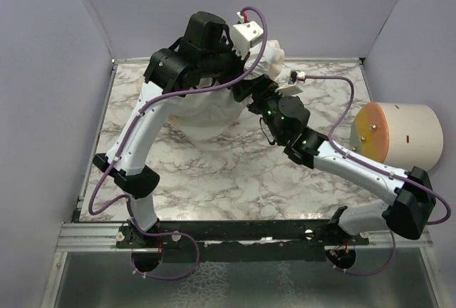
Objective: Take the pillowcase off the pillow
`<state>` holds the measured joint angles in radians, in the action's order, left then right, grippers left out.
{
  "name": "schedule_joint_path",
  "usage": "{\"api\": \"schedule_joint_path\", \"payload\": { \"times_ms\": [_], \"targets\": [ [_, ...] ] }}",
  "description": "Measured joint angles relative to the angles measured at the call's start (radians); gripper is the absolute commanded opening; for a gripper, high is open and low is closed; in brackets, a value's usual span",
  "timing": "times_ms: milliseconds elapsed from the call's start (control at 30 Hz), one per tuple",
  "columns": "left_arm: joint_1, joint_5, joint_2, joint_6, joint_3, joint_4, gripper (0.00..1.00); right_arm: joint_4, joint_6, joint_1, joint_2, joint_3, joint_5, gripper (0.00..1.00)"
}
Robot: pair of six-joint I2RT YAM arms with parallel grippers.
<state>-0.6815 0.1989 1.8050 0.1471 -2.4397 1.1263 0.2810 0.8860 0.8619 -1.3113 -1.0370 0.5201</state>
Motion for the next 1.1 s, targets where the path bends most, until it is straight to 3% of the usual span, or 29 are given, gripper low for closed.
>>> {"api": "schedule_joint_path", "payload": {
  "times_ms": [267, 333, 500, 567, 867, 1100],
  "targets": [
    [0.014, -0.01, -0.018, 0.01, -0.017, 0.006, 0.0, 0.192, -0.027, -0.005, -0.087, -0.01, -0.108, 0.98],
    [0.014, -0.013, -0.018, 0.012, -0.035, 0.009, 0.0, 0.203, -0.032, -0.005, -0.113, -0.034, -0.114, 0.83],
    [0.019, -0.019, -0.021, 0.013, -0.079, 0.023, 0.0, 0.239, -0.026, -0.007, -0.176, -0.098, -0.097, 0.16],
    [0.016, -0.02, -0.027, 0.014, -0.077, 0.027, 0.0, 0.248, -0.035, -0.009, -0.183, -0.102, -0.084, 0.02],
    [0.012, -0.103, -0.12, 0.054, 0.056, -0.045, 0.0, 0.356, -0.119, -0.011, -0.137, 0.023, -0.169, 0.01],
    [0.005, -0.156, -0.211, 0.116, 0.241, -0.232, 0.0, 0.37, -0.216, -0.003, -0.074, 0.084, -0.286, 0.01]
  ]
}}
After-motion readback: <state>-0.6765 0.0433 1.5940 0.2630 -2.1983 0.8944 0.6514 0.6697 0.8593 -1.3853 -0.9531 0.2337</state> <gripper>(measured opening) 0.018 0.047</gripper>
